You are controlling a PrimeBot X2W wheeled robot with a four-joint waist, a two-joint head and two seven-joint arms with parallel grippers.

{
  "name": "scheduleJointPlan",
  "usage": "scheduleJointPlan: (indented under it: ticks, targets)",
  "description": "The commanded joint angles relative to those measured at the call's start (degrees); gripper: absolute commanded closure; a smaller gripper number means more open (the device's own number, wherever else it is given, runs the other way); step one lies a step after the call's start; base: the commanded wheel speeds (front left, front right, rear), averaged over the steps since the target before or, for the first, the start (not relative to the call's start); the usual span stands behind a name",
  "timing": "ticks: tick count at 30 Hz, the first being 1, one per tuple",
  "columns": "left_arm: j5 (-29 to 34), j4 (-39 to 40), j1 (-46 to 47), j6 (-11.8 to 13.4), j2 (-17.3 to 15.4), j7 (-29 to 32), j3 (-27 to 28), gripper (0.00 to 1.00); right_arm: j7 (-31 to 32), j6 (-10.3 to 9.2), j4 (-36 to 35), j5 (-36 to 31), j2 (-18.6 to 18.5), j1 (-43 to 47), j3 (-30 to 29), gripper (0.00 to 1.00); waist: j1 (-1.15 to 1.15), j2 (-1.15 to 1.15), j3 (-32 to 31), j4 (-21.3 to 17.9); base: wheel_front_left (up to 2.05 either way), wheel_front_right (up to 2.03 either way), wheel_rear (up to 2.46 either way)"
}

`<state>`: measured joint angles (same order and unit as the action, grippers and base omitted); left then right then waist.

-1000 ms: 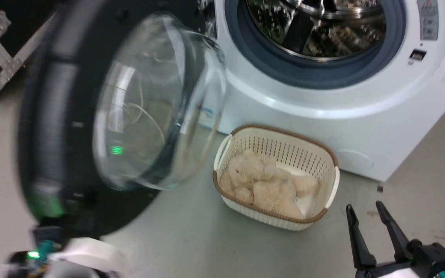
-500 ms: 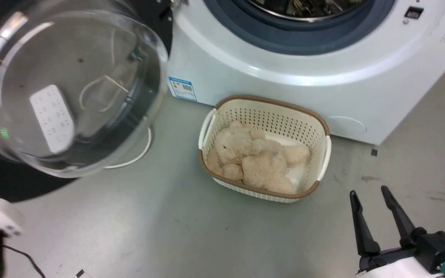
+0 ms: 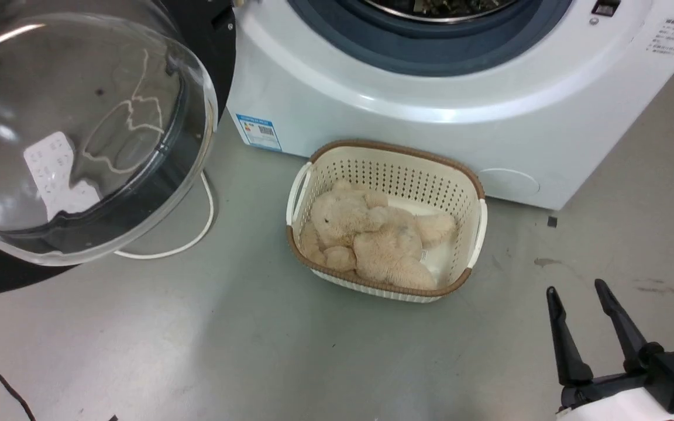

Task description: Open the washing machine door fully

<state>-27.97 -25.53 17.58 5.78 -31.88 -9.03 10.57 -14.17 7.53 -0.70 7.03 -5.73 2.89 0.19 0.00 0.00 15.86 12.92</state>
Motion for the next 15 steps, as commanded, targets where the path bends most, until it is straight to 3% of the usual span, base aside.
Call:
scheduleJointPlan:
  ticks: [1,7,15]
  targets:
    - [0.5,-0.2,0.5,-0.3,0.2,-0.7,-0.3,1.0,-0.1,-0.04,-0.2,0.0,-0.1,-0.2,-0.3,0.0,0.0,0.0,-0.6,0.0,0.0,0.0,0.0]
    - [2.3,5.2,-1.4,-1.1,4.7,-4.7,-3.4,1.0,-0.4,-0.04,-0.4,0.5,0.3,-0.3,-3.0,0.0,0.0,0.0,-4.0,-0.3,0.0,0.0,0.0]
    - [5.8,20.2,-9.4,0.5,13.3,-5.9,-7.9,1.0,-0.7,-0.04,-1.3,0.1,1.8,-0.2,-6.3,0.0,0.0,0.0,-10.4,-3.3,0.0,0.0,0.0]
